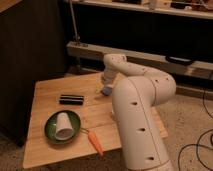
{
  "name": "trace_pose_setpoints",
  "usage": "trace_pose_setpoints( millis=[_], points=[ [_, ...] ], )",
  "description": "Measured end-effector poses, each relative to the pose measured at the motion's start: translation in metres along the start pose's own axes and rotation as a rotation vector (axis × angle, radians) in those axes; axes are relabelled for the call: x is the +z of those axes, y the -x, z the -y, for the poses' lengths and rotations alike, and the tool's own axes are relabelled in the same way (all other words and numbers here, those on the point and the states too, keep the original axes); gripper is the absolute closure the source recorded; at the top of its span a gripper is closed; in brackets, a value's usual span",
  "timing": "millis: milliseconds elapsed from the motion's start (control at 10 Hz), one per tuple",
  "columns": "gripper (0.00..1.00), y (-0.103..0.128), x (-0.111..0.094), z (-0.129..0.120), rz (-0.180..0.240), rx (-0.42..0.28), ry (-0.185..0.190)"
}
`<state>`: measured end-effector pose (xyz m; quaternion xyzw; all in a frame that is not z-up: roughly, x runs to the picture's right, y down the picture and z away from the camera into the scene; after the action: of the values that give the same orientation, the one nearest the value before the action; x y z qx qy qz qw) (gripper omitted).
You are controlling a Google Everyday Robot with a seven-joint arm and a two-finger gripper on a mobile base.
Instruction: Wipe the white sponge on the table
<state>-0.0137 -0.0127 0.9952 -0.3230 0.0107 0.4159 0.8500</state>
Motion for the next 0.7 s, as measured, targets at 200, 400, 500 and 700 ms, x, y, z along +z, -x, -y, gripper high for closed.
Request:
trace_pose_setpoints(
  millis=[200, 400, 500, 700],
  points=[
    [0.37, 0.003, 0.007, 0.007, -0.019, 0.018, -0.012],
    [0.52, 0.006, 0.012, 0.012, -0.042, 0.033, -0.029],
    [0.53, 0.007, 0.012, 0.014, -0.048, 0.04, -0.033],
    [0.53, 0.01, 0.006, 0.019, -0.047, 0.058, -0.035]
  ],
)
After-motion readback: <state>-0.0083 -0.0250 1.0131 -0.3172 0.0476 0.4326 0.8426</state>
